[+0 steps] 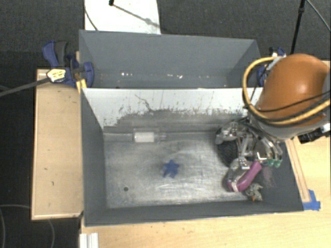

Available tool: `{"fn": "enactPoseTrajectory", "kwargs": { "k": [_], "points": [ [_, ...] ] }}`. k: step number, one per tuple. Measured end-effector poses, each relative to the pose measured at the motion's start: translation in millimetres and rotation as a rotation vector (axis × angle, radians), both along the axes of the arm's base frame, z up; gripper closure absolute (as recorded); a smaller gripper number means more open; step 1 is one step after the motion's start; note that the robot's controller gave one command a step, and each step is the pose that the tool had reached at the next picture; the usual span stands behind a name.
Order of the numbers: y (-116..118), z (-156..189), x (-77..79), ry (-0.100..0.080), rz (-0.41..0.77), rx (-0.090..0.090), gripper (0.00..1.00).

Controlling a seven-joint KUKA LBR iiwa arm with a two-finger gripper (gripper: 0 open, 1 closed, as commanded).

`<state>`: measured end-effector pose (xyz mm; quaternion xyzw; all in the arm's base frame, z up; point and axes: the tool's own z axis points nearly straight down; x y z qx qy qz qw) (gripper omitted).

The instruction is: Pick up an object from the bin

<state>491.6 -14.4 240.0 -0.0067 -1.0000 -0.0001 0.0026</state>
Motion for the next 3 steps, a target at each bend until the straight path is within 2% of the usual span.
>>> {"fn": "enactPoseTrajectory", "kwargs": {
  "k": [1,2,3],
  "points": [
    [36.8,-126.9,46.5,-0.001,-0.083,0.001,0.00],
    [120.5,-169.2,27.9,-0.011,-0.012,0.003,0.00],
    [117.7,-165.0,31.0,-0.017,-0.018,0.004,1.00]
  ]
}}
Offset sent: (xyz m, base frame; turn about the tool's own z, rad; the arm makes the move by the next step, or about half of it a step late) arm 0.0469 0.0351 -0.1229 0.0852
